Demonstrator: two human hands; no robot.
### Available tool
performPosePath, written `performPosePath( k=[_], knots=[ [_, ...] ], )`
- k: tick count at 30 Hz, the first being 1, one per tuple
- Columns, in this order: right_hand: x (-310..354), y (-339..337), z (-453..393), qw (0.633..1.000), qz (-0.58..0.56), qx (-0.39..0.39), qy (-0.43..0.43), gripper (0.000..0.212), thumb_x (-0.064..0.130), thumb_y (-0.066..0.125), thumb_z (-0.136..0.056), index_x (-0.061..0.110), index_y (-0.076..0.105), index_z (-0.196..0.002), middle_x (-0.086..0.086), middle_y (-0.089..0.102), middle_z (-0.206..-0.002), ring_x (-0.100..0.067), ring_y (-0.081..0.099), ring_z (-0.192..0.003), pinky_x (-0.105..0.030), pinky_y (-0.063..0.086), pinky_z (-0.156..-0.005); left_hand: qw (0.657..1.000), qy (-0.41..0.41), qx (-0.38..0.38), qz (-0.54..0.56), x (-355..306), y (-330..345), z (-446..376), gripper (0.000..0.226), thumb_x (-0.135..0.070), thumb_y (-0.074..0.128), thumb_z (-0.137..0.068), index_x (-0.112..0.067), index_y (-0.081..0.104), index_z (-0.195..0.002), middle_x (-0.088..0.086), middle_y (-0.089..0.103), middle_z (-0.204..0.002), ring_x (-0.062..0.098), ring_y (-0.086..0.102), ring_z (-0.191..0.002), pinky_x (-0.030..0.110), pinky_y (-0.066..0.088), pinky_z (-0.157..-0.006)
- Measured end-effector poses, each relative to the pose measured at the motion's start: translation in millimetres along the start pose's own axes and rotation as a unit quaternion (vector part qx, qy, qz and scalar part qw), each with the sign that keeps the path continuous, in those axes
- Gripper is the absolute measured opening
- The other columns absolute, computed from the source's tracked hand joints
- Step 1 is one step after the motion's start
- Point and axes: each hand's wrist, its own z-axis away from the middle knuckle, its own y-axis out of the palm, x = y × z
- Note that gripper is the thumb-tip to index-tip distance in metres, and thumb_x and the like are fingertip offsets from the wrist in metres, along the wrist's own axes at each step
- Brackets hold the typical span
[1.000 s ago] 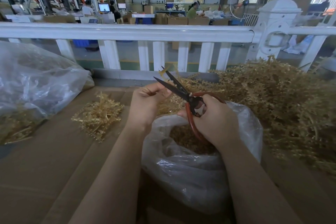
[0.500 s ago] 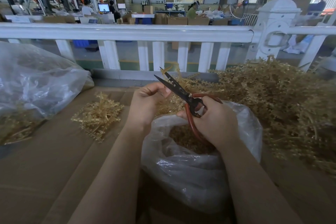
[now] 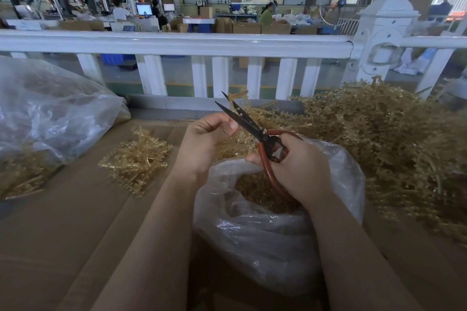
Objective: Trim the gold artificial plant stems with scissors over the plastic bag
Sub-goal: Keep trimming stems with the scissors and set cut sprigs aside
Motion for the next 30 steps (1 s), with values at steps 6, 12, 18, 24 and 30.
performPosePath(
  k=[6, 12, 18, 24, 30],
  knots=[
    [1.7, -1.5, 0.0, 1.000, -0.013, 0.007, 0.003, 0.057, 0.086, 0.059, -0.067, 0.033, 0.064, -0.088, 0.021, 0.061, -0.078, 0.005, 0.056, -0.075, -0.018, 0.044, -0.062, 1.000, 0.013, 0.017, -0.018, -0.4, 0.6, -0.3, 0.015, -0.007, 0.061, -0.093, 0.002, 0.069, -0.102, 0.030, 0.065, -0.108, 0.024, 0.060, -0.096, 0.028, 0.049, -0.093],
    [3.9, -1.7, -0.2, 1.000, -0.023, 0.007, 0.006, 0.063, 0.088, 0.053, -0.064, 0.030, 0.064, -0.086, 0.018, 0.063, -0.078, 0.000, 0.058, -0.076, -0.023, 0.049, -0.064, 0.999, 0.008, 0.035, -0.025, 0.9, 2.5, 0.0, 0.011, -0.005, 0.060, -0.094, -0.003, 0.069, -0.100, 0.012, 0.067, -0.097, 0.014, 0.061, -0.091, 0.021, 0.047, -0.086],
    [2.7, -2.2, 0.5, 1.000, -0.027, -0.006, 0.012, 0.063, 0.088, 0.055, -0.061, 0.030, 0.066, -0.084, 0.022, 0.059, -0.074, 0.005, 0.055, -0.073, -0.019, 0.045, -0.061, 0.999, 0.015, 0.032, -0.025, 2.4, 4.3, 0.1, 0.013, -0.005, 0.060, -0.094, -0.001, 0.069, -0.102, 0.007, 0.068, -0.097, 0.011, 0.061, -0.091, 0.020, 0.047, -0.086],
    [3.8, -1.8, 0.1, 1.000, -0.018, -0.009, 0.005, 0.060, 0.089, 0.053, -0.061, 0.034, 0.061, -0.082, 0.024, 0.057, -0.071, 0.008, 0.053, -0.070, -0.016, 0.039, -0.057, 1.000, 0.009, 0.017, -0.023, 2.6, 5.3, -0.4, 0.015, -0.003, 0.058, -0.095, 0.005, 0.066, -0.104, 0.002, 0.065, -0.087, 0.003, 0.057, -0.078, 0.011, 0.046, -0.077],
    [0.4, 2.1, -1.4, 1.000, -0.015, 0.008, 0.011, 0.068, 0.092, 0.049, -0.060, 0.033, 0.065, -0.089, 0.020, 0.062, -0.077, 0.004, 0.057, -0.074, -0.019, 0.046, -0.063, 0.999, -0.009, -0.039, 0.006, 3.4, 4.6, -2.1, 0.007, -0.001, 0.057, -0.095, -0.002, 0.064, -0.094, 0.003, 0.060, -0.081, 0.006, 0.054, -0.069, 0.012, 0.048, -0.071]
  ],
)
